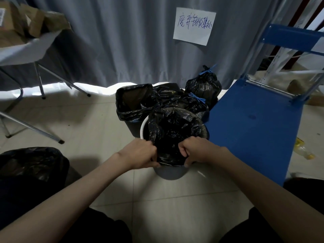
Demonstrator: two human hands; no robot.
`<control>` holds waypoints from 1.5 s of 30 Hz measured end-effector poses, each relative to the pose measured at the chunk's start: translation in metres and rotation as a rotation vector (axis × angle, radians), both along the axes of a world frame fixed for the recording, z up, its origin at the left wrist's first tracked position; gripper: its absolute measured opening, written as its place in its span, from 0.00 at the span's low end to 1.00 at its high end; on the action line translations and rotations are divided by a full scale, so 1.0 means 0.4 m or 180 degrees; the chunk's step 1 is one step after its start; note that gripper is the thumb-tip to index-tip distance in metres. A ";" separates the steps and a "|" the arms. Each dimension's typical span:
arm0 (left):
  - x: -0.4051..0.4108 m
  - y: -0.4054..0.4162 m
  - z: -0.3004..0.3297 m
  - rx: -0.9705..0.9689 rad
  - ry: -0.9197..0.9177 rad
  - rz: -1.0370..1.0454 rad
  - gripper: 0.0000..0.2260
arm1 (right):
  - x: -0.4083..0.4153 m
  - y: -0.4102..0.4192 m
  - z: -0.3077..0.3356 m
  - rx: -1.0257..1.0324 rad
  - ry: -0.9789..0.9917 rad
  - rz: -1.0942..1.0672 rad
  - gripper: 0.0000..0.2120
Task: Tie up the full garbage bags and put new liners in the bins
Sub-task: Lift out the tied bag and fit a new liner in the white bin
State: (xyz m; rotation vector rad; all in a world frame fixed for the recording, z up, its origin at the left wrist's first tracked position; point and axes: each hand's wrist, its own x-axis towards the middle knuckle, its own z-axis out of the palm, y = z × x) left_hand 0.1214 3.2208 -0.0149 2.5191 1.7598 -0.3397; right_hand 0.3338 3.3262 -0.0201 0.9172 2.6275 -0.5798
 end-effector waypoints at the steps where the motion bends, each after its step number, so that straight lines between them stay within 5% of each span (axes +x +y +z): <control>1: -0.005 0.006 0.017 0.0011 -0.0241 0.0216 0.18 | -0.004 0.007 0.011 -0.0232 0.0065 -0.0092 0.16; 6: -0.068 0.062 0.063 0.0555 -0.0826 0.1432 0.04 | -0.042 0.031 0.024 -0.0563 0.0621 -0.0374 0.10; 10: -0.100 0.094 0.041 0.0591 -0.0924 0.2076 0.05 | -0.075 0.043 0.008 -0.0355 0.1025 -0.0597 0.07; 16: -0.078 0.132 0.008 -0.0043 -0.0857 0.2134 0.20 | -0.117 0.044 -0.026 -0.0245 0.1632 -0.0843 0.11; 19: -0.077 0.142 -0.009 -0.0299 -0.1228 0.2067 0.20 | -0.138 0.038 -0.043 -0.0364 0.1856 -0.0891 0.19; 25: -0.046 0.152 -0.025 -0.0403 -0.1854 0.2344 0.18 | -0.158 0.039 -0.056 -0.0625 0.2326 -0.1480 0.04; 34: -0.037 0.168 -0.009 -0.0602 -0.3153 0.2785 0.18 | -0.149 0.043 -0.062 -0.0343 0.2243 -0.1430 0.08; 37: -0.066 0.162 0.007 -0.0238 -0.2947 0.2766 0.15 | -0.141 0.043 -0.078 -0.0056 0.1924 -0.1388 0.06; 41: -0.108 0.134 0.023 0.0118 -0.1887 0.2525 0.11 | -0.150 0.025 -0.073 -0.0181 0.1571 -0.1066 0.04; 45: -0.126 0.107 0.011 0.0387 -0.0968 0.2393 0.06 | -0.163 0.022 -0.055 -0.0377 0.1261 -0.0775 0.13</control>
